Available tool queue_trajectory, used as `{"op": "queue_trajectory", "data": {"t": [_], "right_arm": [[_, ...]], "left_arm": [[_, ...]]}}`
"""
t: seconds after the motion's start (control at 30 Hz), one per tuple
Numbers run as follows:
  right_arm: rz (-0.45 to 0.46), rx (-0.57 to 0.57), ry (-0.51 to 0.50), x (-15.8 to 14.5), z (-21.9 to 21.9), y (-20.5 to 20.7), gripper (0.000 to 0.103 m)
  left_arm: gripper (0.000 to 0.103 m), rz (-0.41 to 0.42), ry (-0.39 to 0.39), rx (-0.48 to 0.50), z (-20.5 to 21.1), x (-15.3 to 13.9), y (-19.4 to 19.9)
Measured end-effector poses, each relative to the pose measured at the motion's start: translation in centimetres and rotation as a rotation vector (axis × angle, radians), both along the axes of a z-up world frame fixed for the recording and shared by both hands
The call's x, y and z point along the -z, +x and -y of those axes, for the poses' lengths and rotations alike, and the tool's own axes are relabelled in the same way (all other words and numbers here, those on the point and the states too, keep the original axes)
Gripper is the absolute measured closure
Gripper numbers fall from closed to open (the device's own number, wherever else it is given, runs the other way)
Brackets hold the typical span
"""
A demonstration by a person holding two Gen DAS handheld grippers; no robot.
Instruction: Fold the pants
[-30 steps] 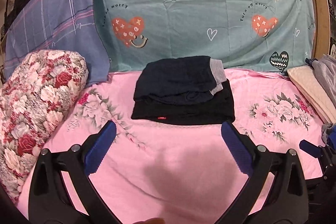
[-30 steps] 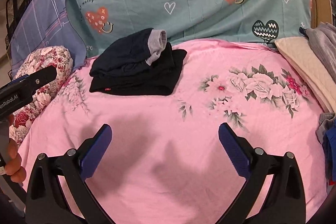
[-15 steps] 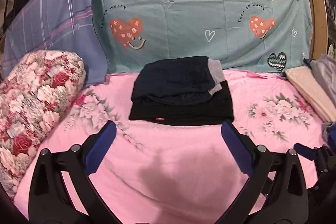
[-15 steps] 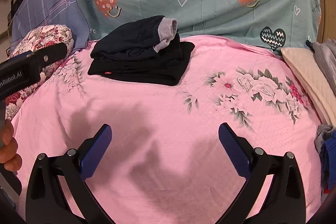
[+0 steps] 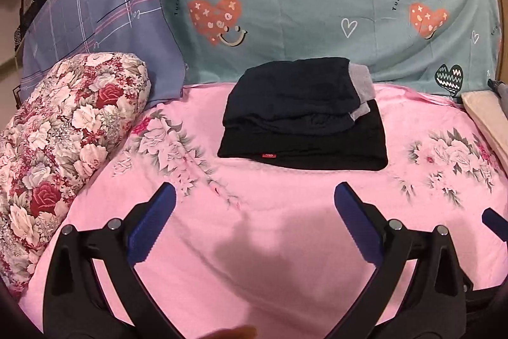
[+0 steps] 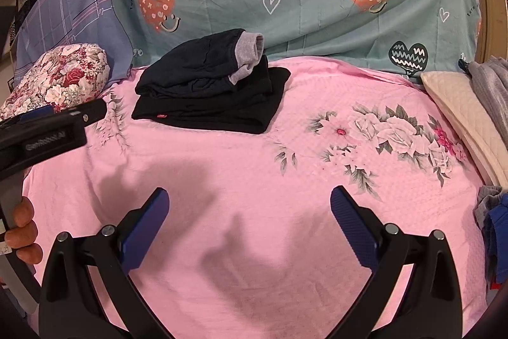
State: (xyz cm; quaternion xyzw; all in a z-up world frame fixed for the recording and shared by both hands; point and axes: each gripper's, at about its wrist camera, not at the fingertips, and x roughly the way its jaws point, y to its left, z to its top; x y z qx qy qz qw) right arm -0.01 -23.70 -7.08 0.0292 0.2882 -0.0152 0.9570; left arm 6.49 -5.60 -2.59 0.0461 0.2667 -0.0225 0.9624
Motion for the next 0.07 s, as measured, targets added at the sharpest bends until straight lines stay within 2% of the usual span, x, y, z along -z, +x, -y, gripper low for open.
{"op": "queue_trajectory", "data": {"t": [0.07], "right_arm": [[0.015,0.016,-0.016,-0.18,0.0,-0.22,0.001]], "left_arm": [[0.002,-0.011,-0.012,-0.006,-0.26,0.15,0.17]]}}
